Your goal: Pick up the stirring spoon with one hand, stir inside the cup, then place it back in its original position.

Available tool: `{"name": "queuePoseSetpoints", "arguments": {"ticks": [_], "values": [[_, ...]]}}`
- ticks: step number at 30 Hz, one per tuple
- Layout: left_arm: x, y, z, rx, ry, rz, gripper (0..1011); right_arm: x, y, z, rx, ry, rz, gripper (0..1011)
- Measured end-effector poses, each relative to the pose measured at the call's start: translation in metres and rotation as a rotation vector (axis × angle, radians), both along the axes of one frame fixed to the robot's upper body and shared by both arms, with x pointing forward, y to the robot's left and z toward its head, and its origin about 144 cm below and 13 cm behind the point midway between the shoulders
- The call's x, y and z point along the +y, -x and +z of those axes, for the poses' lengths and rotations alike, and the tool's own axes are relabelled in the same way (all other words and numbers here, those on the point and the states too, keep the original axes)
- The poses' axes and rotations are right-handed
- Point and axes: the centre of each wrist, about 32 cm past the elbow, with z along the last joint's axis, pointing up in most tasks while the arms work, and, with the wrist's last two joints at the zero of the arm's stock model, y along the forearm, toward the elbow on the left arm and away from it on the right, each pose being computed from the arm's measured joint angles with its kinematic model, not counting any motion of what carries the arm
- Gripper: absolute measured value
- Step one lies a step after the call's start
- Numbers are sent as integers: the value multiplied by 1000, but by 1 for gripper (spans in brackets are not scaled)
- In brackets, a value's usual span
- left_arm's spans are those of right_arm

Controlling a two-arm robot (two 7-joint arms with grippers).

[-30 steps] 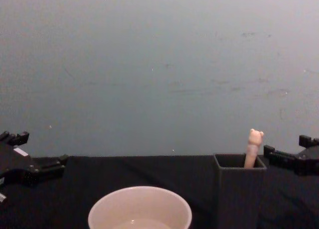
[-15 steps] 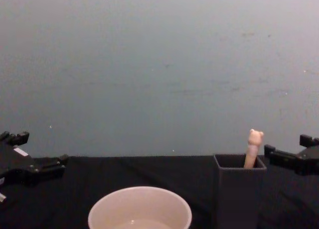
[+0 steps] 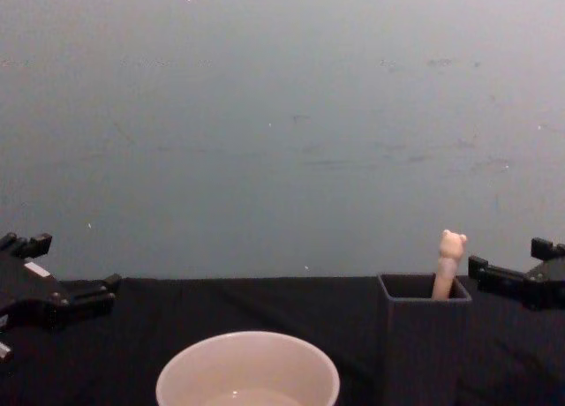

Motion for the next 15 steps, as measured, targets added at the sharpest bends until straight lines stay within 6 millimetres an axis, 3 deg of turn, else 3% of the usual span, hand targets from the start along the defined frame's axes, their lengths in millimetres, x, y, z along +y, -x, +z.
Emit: {"name": "queuePoseSetpoints", "arguments": {"ticks": [15], "values": [[0, 0, 0, 0, 0, 0, 1002, 0, 0, 0, 0, -1, 0, 1002]]}}
